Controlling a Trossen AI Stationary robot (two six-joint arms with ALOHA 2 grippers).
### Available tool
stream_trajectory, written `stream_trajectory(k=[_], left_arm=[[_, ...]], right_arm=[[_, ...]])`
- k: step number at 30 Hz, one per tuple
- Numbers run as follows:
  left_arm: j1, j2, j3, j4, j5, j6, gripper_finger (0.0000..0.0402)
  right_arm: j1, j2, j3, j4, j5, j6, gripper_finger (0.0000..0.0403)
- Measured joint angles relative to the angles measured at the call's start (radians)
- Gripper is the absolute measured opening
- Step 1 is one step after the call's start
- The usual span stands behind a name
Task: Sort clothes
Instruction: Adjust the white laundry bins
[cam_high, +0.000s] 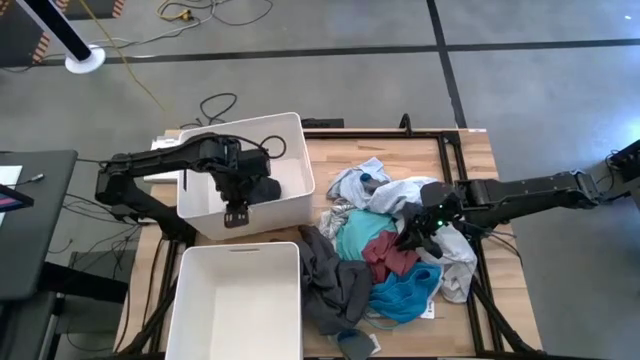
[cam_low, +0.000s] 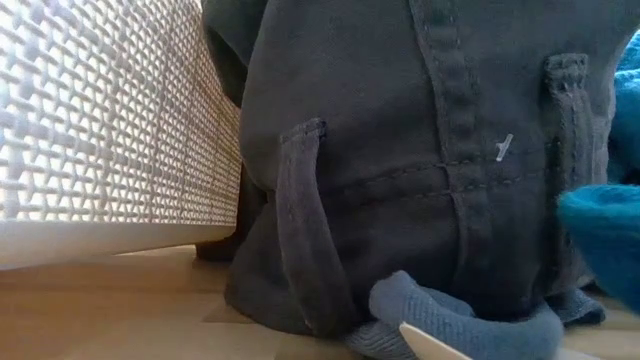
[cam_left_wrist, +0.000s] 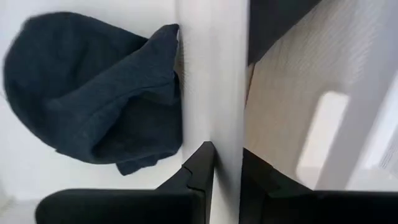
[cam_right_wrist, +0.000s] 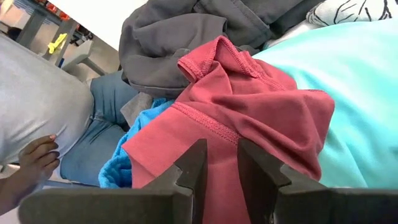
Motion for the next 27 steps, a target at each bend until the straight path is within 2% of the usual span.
stream_trajectory(k=[18, 27], left_arm=[[-0.067, -0.028, 0.001, -0.004, -0.018, -0.034, 0.0039], [-0.096, -0.028, -0.003, -0.001, -0.066, -0.059, 0.0039]], right_arm=[[0.0, 0.0, 0.0, 0.0, 0.0, 0.0, 0.0107], [0.0, 0.0, 0.0, 0.0, 0.0, 0.0, 0.0107]])
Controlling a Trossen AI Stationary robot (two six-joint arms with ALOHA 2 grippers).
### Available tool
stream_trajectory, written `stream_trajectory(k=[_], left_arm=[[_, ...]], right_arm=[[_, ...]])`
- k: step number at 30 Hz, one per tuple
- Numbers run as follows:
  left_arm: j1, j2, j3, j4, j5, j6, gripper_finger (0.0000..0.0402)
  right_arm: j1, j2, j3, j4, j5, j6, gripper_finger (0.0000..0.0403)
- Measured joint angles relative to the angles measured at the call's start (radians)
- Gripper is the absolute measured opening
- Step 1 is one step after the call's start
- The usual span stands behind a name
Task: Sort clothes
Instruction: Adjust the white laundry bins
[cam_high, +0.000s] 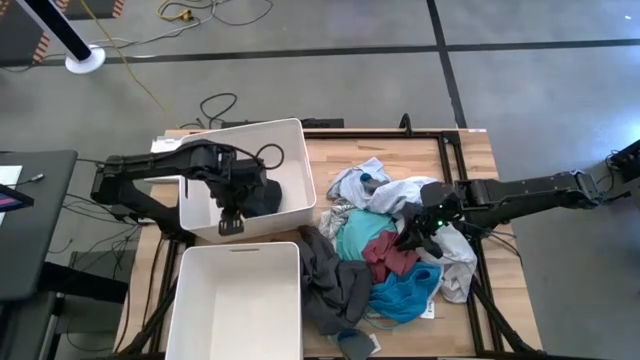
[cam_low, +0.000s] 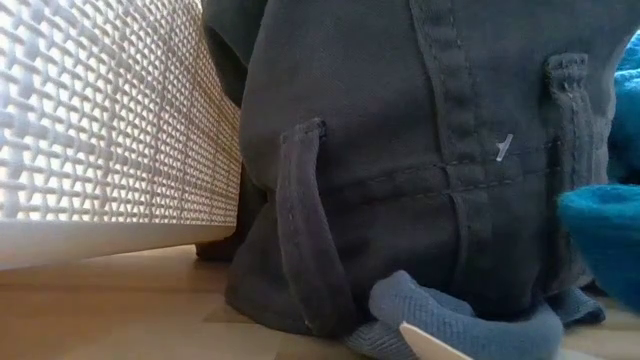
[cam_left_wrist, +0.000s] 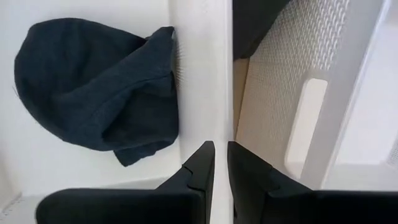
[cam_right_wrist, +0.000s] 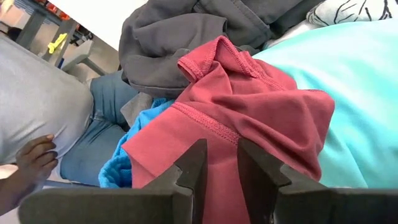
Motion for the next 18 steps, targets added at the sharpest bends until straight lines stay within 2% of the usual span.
stream_trajectory(k=[5, 10, 18], left_arm=[[-0.001, -0.004, -0.054, 0.01, 0.002, -0.016, 0.0039], [-0.002, 0.004, -0.093, 0.01, -0.081, -0.028, 0.004], [-0.001, -0.007, -0.115, -0.007, -0.084, -0.027, 0.004]], right_arm=[[0.0, 0.0, 0.0, 0.0, 0.0, 0.0, 0.0107], [0.0, 0.0, 0.0, 0.0, 0.0, 0.0, 0.0107], [0.0, 0.0, 0.0, 0.0, 0.0, 0.0, 0.0107]])
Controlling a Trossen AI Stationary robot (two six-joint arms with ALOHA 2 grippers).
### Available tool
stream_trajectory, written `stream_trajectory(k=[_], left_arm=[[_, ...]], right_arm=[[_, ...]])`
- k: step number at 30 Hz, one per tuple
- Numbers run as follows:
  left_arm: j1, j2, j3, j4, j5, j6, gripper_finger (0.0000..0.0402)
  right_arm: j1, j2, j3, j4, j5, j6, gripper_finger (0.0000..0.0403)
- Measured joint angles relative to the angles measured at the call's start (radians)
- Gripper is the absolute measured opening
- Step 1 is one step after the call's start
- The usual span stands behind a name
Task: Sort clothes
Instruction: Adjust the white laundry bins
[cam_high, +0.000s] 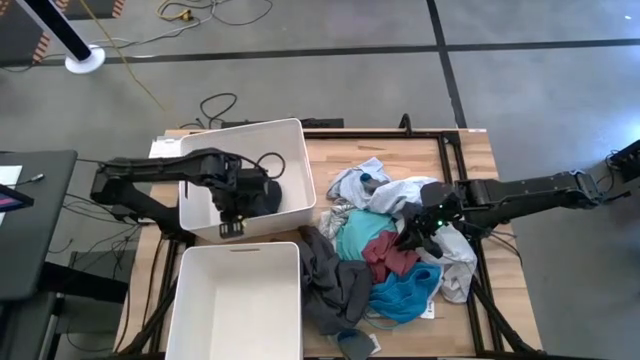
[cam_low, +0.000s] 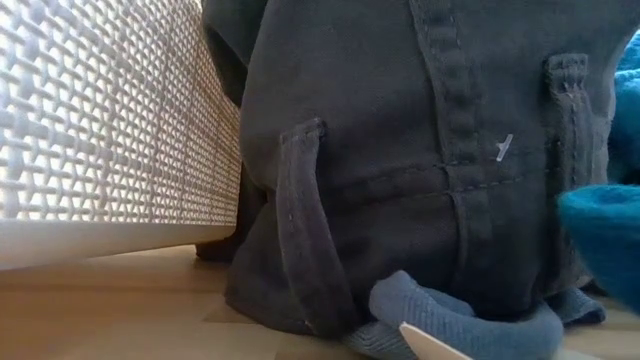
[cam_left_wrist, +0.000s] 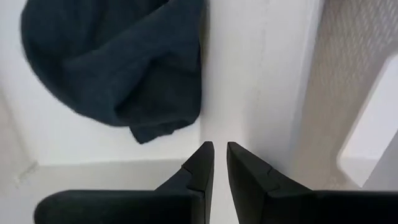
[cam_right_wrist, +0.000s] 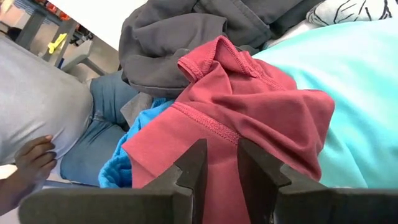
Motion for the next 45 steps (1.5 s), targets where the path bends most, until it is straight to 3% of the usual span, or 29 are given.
stream_trajectory(k=[9, 13, 19, 25, 29, 34, 45], left_arm=[[0.0, -0.004, 0.162, 0.004, -0.15, 0.034, 0.004], [-0.003, -0.005, 0.255, 0.098, -0.174, 0.051, 0.0044], [-0.077, 0.0, 0.309, 0.347, -0.167, 0.132, 0.012], [-0.149, 0.079, 0.309, 0.535, -0.098, 0.203, 0.0235], [-0.169, 0.174, 0.309, 0.569, -0.074, 0.215, 0.0274], [-0.178, 0.294, 0.356, 0.545, -0.062, 0.246, 0.0283], [-0.216, 0.513, 0.604, 0.499, 0.111, 0.281, 0.0283]], right_arm=[[0.0, 0.0, 0.0, 0.0, 0.0, 0.0, 0.0107], [0.0, 0.0, 0.0, 0.0, 0.0, 0.0, 0.0107], [0.0, 0.0, 0.0, 0.0, 0.0, 0.0, 0.0107], [0.0, 0.0, 0.0, 0.0, 0.0, 0.0, 0.0107], [0.0, 0.0, 0.0, 0.0, 0.0, 0.0, 0.0107], [0.0, 0.0, 0.0, 0.0, 0.0, 0.0, 0.0107], [0.0, 0.0, 0.0, 0.0, 0.0, 0.0, 0.0107]])
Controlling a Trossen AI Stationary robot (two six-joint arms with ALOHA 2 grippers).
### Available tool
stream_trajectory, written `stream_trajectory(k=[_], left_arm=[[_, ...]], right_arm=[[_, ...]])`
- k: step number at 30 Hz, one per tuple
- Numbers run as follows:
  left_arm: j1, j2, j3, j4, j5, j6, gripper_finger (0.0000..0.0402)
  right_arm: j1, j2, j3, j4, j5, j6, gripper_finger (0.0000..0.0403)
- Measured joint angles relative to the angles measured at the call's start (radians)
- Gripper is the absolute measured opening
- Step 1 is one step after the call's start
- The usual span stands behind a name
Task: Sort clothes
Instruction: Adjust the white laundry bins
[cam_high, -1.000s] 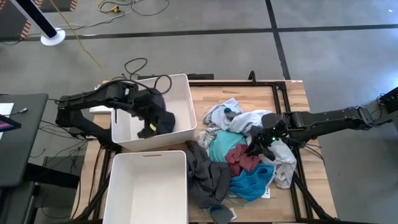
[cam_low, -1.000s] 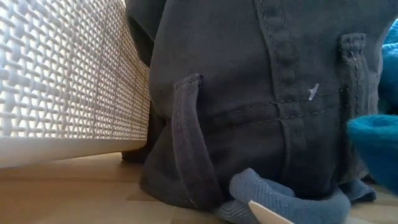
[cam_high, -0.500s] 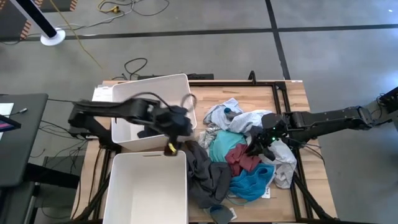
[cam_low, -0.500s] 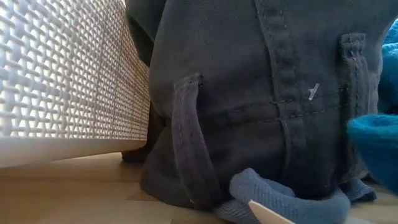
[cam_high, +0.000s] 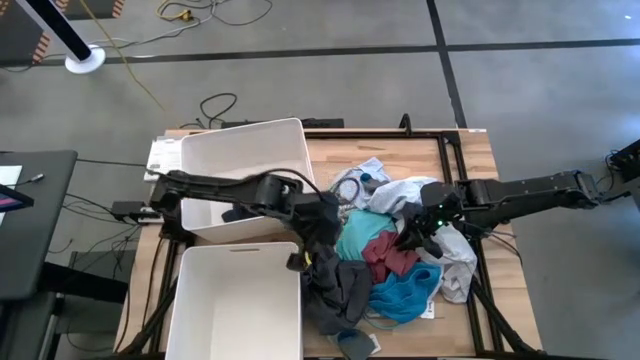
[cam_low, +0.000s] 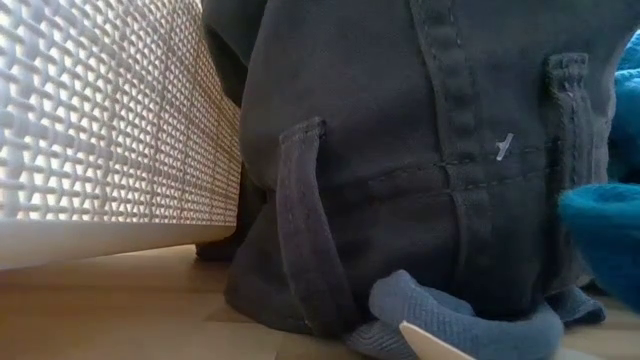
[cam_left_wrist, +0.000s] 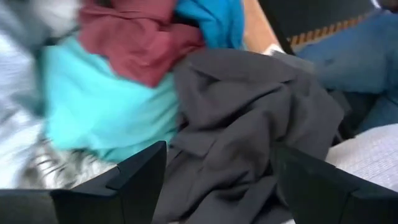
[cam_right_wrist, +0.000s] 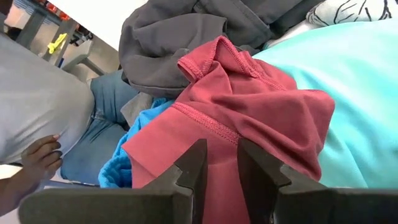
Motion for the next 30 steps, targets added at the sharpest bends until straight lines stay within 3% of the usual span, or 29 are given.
stream_trajectory(k=[12, 22, 30], left_arm=[[-0.03, 0.133, 0.048, -0.105, 0.007, 0.002, 0.0283], [-0.059, 0.134, 0.048, -0.109, 0.021, 0.036, 0.0283], [-0.059, 0.074, 0.053, -0.236, -0.061, 0.017, 0.0283]], right_arm=[[0.0, 0.0, 0.0, 0.0, 0.0, 0.0, 0.0107], [0.0, 0.0, 0.0, 0.0, 0.0, 0.0, 0.0107], [0.0, 0.0, 0.0, 0.0, 0.0, 0.0, 0.0107]])
